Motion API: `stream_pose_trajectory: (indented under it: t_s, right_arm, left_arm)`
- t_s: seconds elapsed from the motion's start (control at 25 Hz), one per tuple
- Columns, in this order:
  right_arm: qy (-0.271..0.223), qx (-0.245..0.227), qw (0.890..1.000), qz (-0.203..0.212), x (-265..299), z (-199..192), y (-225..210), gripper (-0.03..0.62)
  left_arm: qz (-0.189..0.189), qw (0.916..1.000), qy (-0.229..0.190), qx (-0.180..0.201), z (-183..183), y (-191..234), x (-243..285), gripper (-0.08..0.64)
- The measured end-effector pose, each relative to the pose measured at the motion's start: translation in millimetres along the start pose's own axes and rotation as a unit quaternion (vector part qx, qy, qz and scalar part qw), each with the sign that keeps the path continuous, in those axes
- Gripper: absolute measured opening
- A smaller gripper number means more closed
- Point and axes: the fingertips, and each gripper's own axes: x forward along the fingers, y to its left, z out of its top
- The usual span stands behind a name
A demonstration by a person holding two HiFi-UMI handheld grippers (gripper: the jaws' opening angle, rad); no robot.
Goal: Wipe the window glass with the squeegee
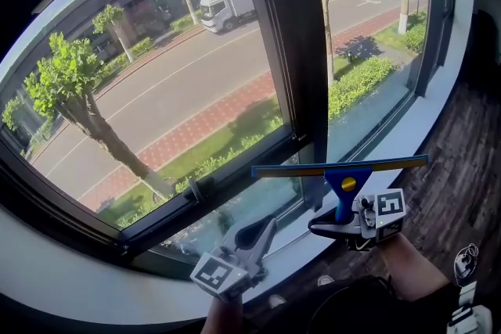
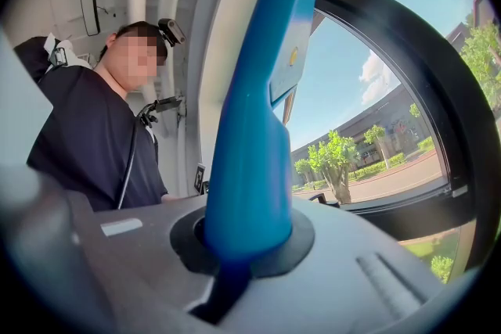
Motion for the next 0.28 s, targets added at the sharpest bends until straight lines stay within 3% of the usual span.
stream_pose_trajectory:
  t_s: [0.28]
  right_arm:
    - [-0.001, -0.003, 1.0, -0.004, -2.4, 0.7, -0.8, 0.006]
  left_arm:
    - [0.003, 1.0, 0.002, -0.004, -1.1, 0.6, 1.7, 0.003]
